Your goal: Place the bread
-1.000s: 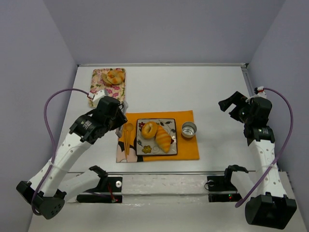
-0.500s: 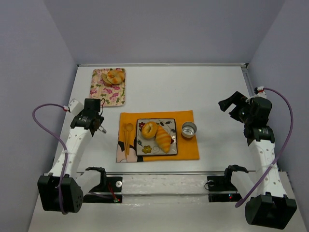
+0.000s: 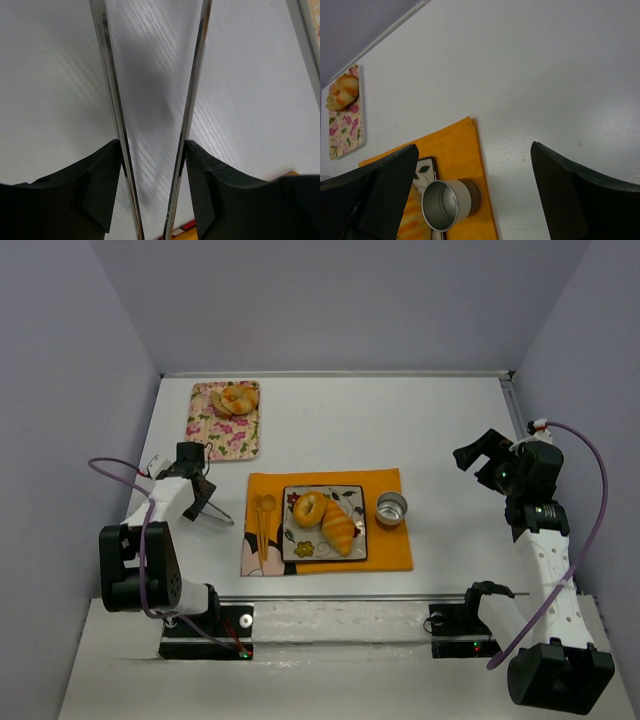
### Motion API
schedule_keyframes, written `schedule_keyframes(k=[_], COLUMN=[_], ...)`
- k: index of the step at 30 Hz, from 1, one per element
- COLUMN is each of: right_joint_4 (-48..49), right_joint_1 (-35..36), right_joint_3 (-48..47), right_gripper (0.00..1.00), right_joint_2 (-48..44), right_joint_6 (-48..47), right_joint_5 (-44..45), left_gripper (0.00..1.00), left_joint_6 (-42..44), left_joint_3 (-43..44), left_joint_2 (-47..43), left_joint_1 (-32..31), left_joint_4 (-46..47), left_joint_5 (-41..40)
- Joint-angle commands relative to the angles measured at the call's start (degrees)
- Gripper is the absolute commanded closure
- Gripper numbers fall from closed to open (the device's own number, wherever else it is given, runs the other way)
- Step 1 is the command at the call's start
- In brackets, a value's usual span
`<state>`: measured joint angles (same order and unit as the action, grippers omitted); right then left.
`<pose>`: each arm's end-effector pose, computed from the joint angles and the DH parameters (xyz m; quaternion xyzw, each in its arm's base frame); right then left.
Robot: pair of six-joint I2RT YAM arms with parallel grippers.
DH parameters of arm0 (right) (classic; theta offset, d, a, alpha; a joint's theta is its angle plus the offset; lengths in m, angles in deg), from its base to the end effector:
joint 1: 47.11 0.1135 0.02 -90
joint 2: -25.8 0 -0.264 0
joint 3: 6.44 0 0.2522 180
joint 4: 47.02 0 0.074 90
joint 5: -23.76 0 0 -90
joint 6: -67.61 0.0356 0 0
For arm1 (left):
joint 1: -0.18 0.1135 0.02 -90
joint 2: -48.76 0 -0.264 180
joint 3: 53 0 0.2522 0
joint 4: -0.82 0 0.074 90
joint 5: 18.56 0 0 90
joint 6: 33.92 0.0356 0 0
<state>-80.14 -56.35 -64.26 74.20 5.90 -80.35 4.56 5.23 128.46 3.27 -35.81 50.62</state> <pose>0.1918 -0.0224 0.3086 0.2037 0.8083 0.1912 0.5182 0.2631 0.0269 0.1899 -0.4779 0.8175 0.0476 0.3178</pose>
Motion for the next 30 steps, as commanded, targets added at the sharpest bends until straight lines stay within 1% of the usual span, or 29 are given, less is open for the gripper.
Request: schedule_keyframes(k=[1,2,3,4,5,6,10,13,15,16,17,18,19,20,22,23,25,27,30], right_joint_4=[0.98,0.90,0.90,0.81,0.90,0.81,0.72,0.63,0.72,0.72,0.63,0.63,0.55,0.55,0.37,0.11,-0.07,-0.25,-0.68], right_joint_1=[0.45,0.45,0.45,0.45,0.45,0.45,0.45,0.45,0.45,0.45,0.45,0.45,0.45,0.45,0.45,0.45,0.45,0.45,0.45], right_joint_3=[-0.25,-0.24,-0.24,-0.24,-0.24,-0.24,-0.24,-0.24,-0.33,-0.33,-0.42,-0.59,-0.94,-1.03,-1.12,-1.30,-1.47,-1.30,-1.30], right_gripper=[0.00,0.00,0.00,0.00,0.00,0.00,0.00,0.00,0.00,0.00,0.00,0.00,0.00,0.00,0.00,0.00,0.00,0.00,0.00], right_joint_2=[-0.50,-0.50,-0.50,-0.59,-0.68,-0.68,-1.20,-1.73,-2.26,-2.43,-2.52,-2.70,-3.22,-3.57,-4.45,-5.24,-5.95,-6.74,-7.27], right_joint_6=[-0.52,-0.61,-0.52,-0.43,-0.52,-0.35,-0.26,-0.26,-0.52,-0.61,-0.61,-0.70,-0.52,0.18,0.80,0.97,1.94,3.17,3.43], right_joint_5=[0.75,0.75,0.75,0.84,1.10,1.27,1.71,2.07,1.98,2.15,2.24,2.33,3.03,3.73,5.31,6.54,8.21,9.36,10.42], left_gripper=[0.35,0.29,0.26,0.21,0.03,0.01,0.01,0.01,0.01,0.01,0.01,0.01,0.01,0.01,0.01,0.01,0.01,0.01,0.01], left_joint_6=[-0.33,-0.33,-0.33,-0.41,-0.50,-0.76,-1.21,-0.15,2.30,3.79,5.54,8.87,10.29,11.35,13.63,14.26,15.83,16.11,16.90], left_joint_3=[-0.96,-0.88,-0.70,-0.52,-0.09,0.35,3.78,7.55,10.81,12.12,12.13,12.74,12.84,12.75,13.01,13.19,12.84,11.00,8.71], left_joint_2=[-0.25,-0.77,-1.12,-1.65,-2.87,-3.67,-8.32,-13.77,-18.42,-21.75,-21.78,-25.09,-26.60,-29.23,-31.18,-32.75,-34.95,-35.84,-35.76], left_joint_1=[0.16,0.25,0.16,0.16,0.25,0.16,0.25,0.25,0.07,-0.10,-0.10,-0.37,-0.72,-1.07,-2.82,-4.66,-7.73,-8.98,-9.33], left_joint_4=[1.78,0.82,0.29,-0.41,-1.20,-3.04,-7.97,-10.17,-9.56,-7.04,-7.01,-3.88,-2.19,-0.70,1.86,2.30,3.36,4.06,5.11], left_joint_5=[-0.98,-1.15,-1.50,-1.94,-2.90,-3.52,-3.97,-1.51,2.26,6.10,6.14,11.71,14.90,20.67,25.20,26.17,25.57,22.76,22.40])
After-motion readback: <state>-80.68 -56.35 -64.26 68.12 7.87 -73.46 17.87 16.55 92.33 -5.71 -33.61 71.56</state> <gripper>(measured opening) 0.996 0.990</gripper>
